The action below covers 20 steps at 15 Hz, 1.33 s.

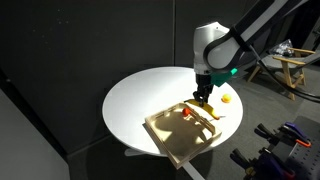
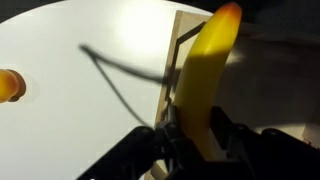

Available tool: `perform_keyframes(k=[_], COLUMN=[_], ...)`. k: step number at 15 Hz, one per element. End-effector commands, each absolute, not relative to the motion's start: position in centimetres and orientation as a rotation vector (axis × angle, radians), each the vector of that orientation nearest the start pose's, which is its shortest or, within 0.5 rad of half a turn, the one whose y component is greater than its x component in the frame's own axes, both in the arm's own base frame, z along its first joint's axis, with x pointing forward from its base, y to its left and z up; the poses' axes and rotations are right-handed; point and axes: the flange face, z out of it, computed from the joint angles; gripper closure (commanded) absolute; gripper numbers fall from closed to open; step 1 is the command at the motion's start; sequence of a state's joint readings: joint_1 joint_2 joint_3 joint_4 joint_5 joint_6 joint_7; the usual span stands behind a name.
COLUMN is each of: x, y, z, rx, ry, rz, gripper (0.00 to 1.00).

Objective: Put the banana in the box

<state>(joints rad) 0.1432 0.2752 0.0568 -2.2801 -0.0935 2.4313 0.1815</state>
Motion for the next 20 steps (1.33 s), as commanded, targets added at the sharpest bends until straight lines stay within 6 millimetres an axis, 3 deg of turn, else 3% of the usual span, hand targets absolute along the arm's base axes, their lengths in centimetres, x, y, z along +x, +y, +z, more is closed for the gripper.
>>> perform_keyframes(k=[1, 8, 9, 10, 12, 16, 20], x=[52.0, 52.5, 52.5, 52.6, 52.6, 52.5, 52.1], y=[11.8, 13.4, 13.5, 13.5, 13.5, 13.4, 12.9], z=[22.3, 21.7, 21.7, 21.7, 21.6, 22.0, 22.4], rx=[-3.207, -3.212, -3.211, -3.211, -3.212, -3.208, -3.215], ry=[-0.128, -0.143, -0.144, -0.143, -0.144, -0.138, -0.020], rz=[0.196, 0.195, 0.195, 0.197, 0.198, 0.195, 0.211], gripper=[0.88, 0.88, 0.76, 0.39, 0.35, 0.03, 0.00])
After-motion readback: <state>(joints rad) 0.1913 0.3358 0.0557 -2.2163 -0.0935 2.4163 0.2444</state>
